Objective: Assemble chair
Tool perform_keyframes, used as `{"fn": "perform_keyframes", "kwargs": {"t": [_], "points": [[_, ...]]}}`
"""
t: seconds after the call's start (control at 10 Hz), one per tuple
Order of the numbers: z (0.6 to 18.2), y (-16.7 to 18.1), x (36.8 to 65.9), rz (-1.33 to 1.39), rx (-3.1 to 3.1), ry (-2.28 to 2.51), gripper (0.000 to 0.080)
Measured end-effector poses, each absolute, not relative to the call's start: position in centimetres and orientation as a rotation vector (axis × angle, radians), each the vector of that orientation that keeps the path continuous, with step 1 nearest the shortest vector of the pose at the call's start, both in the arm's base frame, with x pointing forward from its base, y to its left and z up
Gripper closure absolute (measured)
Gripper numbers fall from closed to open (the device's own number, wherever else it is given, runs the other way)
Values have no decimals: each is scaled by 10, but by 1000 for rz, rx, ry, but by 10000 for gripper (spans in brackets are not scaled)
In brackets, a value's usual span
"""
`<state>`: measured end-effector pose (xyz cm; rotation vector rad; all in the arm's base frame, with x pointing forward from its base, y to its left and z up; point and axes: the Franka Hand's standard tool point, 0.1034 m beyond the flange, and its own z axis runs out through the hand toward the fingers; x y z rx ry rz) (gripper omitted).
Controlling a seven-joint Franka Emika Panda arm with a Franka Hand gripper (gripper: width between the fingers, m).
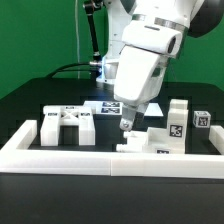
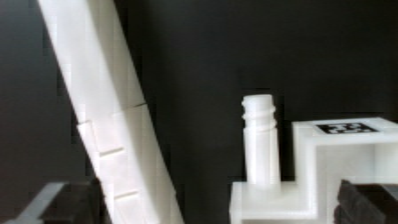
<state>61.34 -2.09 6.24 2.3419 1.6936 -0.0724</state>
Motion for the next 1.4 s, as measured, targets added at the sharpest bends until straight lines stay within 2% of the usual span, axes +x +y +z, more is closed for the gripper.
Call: {"fn": "perform_keyframes", "kwargs": {"t": [0.3, 0.7, 1.4], "points": [[62, -18, 614, -74, 2349, 1689, 151], [53, -14, 612, -85, 2355, 1689, 151], [53, -19, 611, -76, 2364, 1673, 151]]}}
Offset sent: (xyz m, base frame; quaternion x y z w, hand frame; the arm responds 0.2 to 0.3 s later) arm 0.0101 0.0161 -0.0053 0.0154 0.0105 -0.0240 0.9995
